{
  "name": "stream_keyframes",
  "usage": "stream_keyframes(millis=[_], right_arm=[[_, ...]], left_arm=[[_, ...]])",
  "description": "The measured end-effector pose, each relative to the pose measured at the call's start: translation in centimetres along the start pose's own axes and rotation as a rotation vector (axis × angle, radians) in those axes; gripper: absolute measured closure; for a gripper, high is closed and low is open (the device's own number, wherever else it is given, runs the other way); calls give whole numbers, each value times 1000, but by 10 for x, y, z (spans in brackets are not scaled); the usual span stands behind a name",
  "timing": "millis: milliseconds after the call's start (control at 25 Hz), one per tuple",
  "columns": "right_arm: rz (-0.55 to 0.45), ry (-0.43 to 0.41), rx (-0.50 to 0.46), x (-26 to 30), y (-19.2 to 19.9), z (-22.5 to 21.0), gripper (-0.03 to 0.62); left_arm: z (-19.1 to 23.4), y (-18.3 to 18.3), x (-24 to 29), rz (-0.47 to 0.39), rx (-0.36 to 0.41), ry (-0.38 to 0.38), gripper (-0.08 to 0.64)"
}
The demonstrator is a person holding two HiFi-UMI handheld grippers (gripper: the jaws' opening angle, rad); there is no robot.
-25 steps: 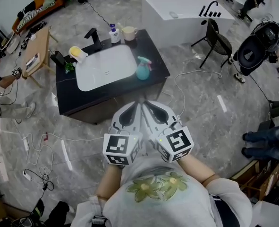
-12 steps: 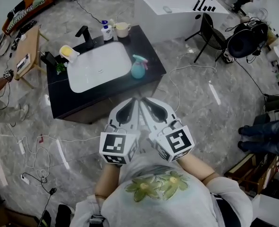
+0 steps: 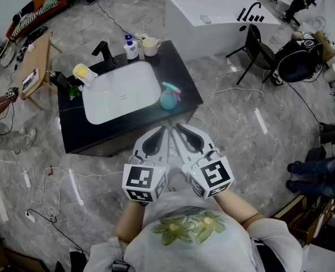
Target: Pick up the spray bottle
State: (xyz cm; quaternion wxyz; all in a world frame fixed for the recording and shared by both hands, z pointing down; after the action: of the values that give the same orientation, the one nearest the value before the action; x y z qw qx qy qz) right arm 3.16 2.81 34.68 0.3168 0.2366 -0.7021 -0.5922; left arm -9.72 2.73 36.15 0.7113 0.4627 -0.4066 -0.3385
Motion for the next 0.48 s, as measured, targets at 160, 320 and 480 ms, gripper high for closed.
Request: stream_keyframes(millis=[160, 320, 480], right_arm=[[8, -3, 21, 16, -3, -21, 560], [28, -19, 29, 31, -2, -31, 560], [52, -30, 20, 43, -1, -41, 560]], left_arm=[[6, -8, 18, 12, 11, -12, 551], [13, -13, 34, 18, -7, -19, 551], [18, -13, 50, 29, -15, -26, 551]])
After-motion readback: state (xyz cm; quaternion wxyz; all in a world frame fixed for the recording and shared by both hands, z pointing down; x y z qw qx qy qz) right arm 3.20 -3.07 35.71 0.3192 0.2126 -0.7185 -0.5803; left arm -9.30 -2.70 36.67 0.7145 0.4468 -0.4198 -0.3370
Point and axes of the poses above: the fingertips, and each gripper's own axes: x forward along the fingers, z to its left, y out of its underside, the point moved 9 cm from there along -x, backward along the fingers, and after that the axes turned 7 degrees about -y, right-handed, at the moved point
